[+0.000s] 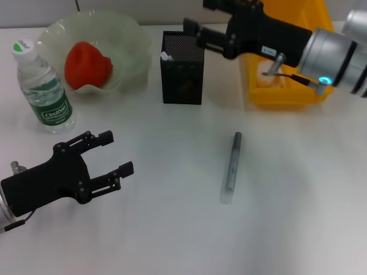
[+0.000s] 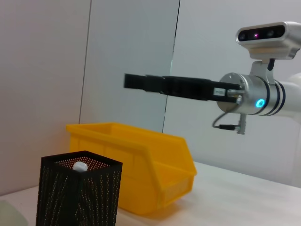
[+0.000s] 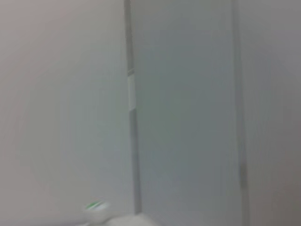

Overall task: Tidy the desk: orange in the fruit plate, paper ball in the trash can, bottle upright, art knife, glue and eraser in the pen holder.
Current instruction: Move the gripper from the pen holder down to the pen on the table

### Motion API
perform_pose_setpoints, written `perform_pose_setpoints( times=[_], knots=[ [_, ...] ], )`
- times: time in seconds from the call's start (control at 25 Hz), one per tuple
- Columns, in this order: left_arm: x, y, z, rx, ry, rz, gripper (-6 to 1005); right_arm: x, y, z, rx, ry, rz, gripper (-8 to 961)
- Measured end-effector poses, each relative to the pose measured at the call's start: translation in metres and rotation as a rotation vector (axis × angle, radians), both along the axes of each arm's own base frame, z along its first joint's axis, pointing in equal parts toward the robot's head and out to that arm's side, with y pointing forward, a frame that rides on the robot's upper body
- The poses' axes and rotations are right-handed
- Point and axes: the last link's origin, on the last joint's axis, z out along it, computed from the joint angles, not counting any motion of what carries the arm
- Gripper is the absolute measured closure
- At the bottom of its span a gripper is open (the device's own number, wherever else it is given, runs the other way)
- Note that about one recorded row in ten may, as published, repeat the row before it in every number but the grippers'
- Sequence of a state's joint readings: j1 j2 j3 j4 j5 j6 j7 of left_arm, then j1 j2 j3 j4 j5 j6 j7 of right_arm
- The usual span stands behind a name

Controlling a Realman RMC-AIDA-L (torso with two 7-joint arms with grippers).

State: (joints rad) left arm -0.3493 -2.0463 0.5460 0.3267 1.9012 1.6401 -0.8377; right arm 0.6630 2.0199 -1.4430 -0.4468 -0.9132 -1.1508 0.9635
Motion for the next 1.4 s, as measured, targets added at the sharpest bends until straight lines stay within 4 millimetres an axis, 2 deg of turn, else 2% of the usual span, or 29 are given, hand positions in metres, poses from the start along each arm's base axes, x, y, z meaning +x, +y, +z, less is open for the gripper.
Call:
perform_pose_setpoints(
  times=[0.24,0.4,0.76,1.16,1.4],
  knots=[
    [0.001,0.0,0.0,-0.015,-0.01,0.002,198,0.005,-0.011,0.005,-0.145,-0.148,0.106,266],
    [0.002,0.0,0.001,-0.023,-0.02,0.005,199,0.004,-0.013,0.018,-0.212,-0.245,0.167,266],
    [0.003,0.002,0.003,-0.043,-0.029,0.017,198,-0.019,-0.014,0.032,-0.383,-0.524,0.342,267],
    [0.002,0.001,0.004,-0.04,-0.027,0.022,199,-0.04,-0.006,0.024,-0.454,-0.815,0.474,267],
    [0.001,0.002,0.005,-0.037,-0.026,0.027,199,-0.049,-0.005,0.022,-0.46,-0.914,0.531,268]
  ],
)
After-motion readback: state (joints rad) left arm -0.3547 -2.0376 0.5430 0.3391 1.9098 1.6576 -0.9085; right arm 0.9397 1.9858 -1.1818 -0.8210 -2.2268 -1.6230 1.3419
